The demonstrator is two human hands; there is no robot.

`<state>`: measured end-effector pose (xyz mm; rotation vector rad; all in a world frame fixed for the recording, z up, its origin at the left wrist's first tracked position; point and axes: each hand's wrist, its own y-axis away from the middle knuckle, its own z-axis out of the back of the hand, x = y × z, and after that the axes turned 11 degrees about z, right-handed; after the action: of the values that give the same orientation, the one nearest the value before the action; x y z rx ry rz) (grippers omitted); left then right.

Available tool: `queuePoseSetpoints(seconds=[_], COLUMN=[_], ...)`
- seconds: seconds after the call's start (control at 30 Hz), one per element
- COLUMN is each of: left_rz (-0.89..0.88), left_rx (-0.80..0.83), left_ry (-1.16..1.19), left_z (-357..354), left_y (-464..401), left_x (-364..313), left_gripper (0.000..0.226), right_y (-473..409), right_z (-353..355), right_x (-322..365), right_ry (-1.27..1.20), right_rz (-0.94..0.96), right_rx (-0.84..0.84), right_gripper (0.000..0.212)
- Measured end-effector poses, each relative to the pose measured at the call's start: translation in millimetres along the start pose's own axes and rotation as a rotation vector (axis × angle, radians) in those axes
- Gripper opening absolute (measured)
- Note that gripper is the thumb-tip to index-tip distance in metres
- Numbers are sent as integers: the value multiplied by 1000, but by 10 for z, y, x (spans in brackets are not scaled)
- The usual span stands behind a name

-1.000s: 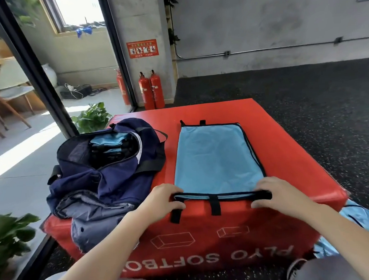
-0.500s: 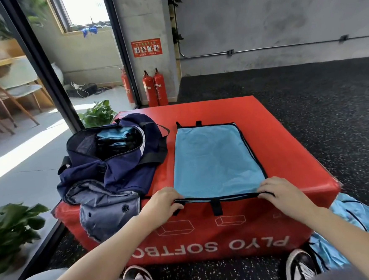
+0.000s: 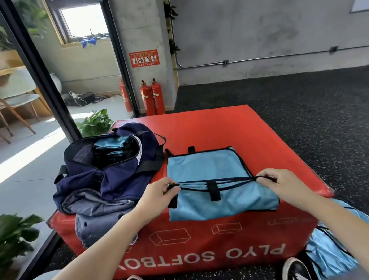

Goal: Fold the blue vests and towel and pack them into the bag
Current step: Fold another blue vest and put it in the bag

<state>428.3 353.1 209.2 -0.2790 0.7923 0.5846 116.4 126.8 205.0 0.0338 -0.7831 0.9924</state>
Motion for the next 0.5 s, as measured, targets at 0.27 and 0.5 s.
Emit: queuePoseSetpoints(seconds=[0.27, 0.5], left_rz=[11, 72], left_rx=[-153, -224], left_ry=[41, 35], left_z=[41, -18], left_y=[-393, -1038], left_x=[-37, 89], left_gripper=[4, 3], right_y=[-575, -1398], right_z=[-16, -165], right_x=[-23, -281], right_ry=[-33, -77], right_rz=[0, -25], right_rx=[-75, -68], right_gripper=[10, 7])
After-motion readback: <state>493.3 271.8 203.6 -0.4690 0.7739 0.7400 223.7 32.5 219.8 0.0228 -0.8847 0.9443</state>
